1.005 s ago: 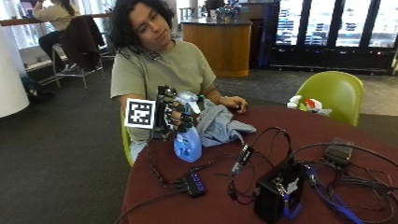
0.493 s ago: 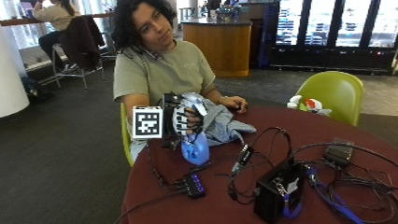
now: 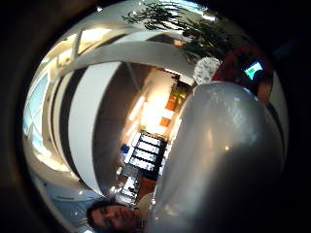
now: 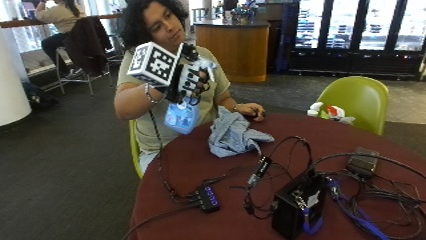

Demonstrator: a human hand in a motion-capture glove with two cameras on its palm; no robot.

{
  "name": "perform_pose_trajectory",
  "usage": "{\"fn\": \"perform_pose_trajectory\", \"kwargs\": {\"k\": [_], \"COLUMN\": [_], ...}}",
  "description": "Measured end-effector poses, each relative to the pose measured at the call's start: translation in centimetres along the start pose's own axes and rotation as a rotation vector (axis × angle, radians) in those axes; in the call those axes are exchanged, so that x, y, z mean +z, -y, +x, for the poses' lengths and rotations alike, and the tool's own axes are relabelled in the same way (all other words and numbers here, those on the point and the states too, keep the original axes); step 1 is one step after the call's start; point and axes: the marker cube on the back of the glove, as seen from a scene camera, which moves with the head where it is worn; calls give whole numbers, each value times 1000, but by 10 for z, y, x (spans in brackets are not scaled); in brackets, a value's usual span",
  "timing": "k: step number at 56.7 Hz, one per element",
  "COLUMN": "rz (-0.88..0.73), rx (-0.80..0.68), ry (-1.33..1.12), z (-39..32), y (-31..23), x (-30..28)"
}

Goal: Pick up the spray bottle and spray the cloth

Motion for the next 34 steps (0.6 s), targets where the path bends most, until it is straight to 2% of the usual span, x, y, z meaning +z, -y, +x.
{"fn": "perform_pose_trajectory", "kwargs": {"k": [13,24,34], "rz": [-475,-706,-882], "rx": [138,243,367], "ry": [-295,-525,-790], "z": [-37,-40,-11], "y": [4,1,0], "x": [40,95,153]}}
